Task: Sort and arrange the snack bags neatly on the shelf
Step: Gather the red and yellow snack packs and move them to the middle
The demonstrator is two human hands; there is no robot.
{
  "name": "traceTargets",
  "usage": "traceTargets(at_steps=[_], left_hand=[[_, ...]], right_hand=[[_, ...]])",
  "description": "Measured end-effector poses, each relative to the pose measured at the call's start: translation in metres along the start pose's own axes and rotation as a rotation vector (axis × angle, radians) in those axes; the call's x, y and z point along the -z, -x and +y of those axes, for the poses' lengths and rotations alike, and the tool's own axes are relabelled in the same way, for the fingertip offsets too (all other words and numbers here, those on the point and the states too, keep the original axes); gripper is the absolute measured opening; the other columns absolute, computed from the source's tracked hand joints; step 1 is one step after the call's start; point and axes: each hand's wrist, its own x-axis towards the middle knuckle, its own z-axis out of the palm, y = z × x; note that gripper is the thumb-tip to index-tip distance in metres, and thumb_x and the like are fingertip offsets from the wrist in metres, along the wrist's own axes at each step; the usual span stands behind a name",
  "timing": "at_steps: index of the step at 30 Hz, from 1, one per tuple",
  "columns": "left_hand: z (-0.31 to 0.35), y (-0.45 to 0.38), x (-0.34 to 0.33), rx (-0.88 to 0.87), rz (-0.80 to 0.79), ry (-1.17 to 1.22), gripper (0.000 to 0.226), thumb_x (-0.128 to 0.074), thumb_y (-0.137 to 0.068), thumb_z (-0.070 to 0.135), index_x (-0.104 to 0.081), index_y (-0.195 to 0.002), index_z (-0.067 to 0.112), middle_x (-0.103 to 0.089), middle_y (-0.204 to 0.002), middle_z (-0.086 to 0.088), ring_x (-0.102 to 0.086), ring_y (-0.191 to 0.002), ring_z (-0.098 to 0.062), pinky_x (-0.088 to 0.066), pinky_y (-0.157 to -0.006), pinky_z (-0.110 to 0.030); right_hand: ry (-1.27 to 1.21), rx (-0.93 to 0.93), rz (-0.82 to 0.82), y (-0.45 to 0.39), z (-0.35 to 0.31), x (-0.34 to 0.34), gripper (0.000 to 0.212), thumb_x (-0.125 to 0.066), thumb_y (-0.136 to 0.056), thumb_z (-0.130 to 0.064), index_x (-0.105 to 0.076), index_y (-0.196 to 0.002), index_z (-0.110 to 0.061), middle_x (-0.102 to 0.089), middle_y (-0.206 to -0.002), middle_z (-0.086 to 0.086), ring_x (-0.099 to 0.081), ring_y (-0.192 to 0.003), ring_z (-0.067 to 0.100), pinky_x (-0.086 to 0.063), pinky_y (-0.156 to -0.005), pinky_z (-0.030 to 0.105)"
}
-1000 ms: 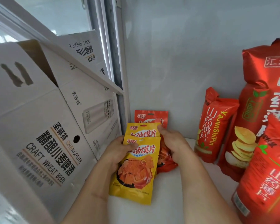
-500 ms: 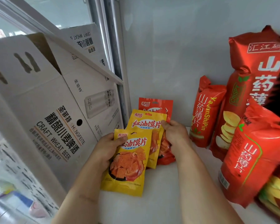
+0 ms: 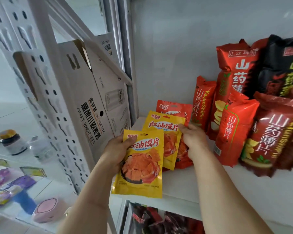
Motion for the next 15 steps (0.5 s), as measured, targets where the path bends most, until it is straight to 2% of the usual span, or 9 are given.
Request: traceTargets(at_steps=[4, 7, 9, 12, 15], left_hand=[[-0.009, 0.023, 0.011, -0.005, -0.063, 0.012, 0.021, -0.070, -0.093, 0.020, -0.071, -0.107, 0.004, -0.077, -0.099, -0.018, -0.075, -0.091, -0.037, -0.058, -0.088, -0.054], [-0.020, 0.047, 0.015, 0.012, -0.100, 0.027, 0.021, -0.070, -0.092, 0.018, -0.072, -0.106, 0.003, -0.077, -0.098, -0.018, -0.075, -0.089, -0.037, -0.060, -0.085, -0.050], [-0.026, 0.064, 0.015, 0.031, -0.138, 0.041, 0.022, -0.069, -0.092, 0.018, -0.072, -0.107, 0.002, -0.077, -0.099, -0.019, -0.075, -0.089, -0.038, -0.060, -0.084, -0.050], [-0.033, 0.087, 0.008, 0.045, -0.198, 0.055, 0.022, -0.069, -0.092, 0.018, -0.072, -0.107, 0.002, -0.077, -0.100, -0.019, -0.075, -0.090, -0.039, -0.059, -0.086, -0.052], [-0.039, 0.110, -0.009, 0.046, -0.272, 0.046, 0.022, -0.068, -0.092, 0.020, -0.072, -0.106, 0.003, -0.077, -0.100, -0.019, -0.075, -0.088, -0.037, -0.059, -0.083, -0.049]], right_hand=[[0.042, 0.032, 0.085, 0.040, 0.001, 0.013, 0.008, -0.062, -0.097, -0.024, -0.069, -0.093, -0.023, -0.071, -0.088, -0.003, -0.067, -0.075, 0.015, -0.056, -0.080, 0.033], [0.106, 0.021, 0.153, 0.071, 0.006, 0.031, 0.010, -0.063, -0.096, -0.027, -0.071, -0.100, -0.023, -0.072, -0.104, 0.002, -0.068, -0.090, 0.021, -0.056, -0.090, 0.039], [0.124, 0.004, 0.199, 0.091, 0.010, 0.045, 0.016, -0.064, -0.094, -0.029, -0.072, -0.106, -0.021, -0.071, -0.108, 0.003, -0.066, -0.094, 0.023, -0.054, -0.093, 0.043], [0.131, -0.042, 0.234, 0.117, 0.014, 0.069, 0.029, -0.065, -0.094, -0.032, -0.069, -0.118, -0.016, -0.066, -0.105, -0.001, -0.063, -0.092, 0.021, -0.052, -0.094, 0.039], [0.121, -0.057, 0.263, 0.142, 0.011, 0.098, 0.024, -0.063, -0.096, -0.032, -0.070, -0.114, -0.017, -0.065, -0.097, -0.003, -0.060, -0.077, 0.013, -0.049, -0.083, 0.033]])
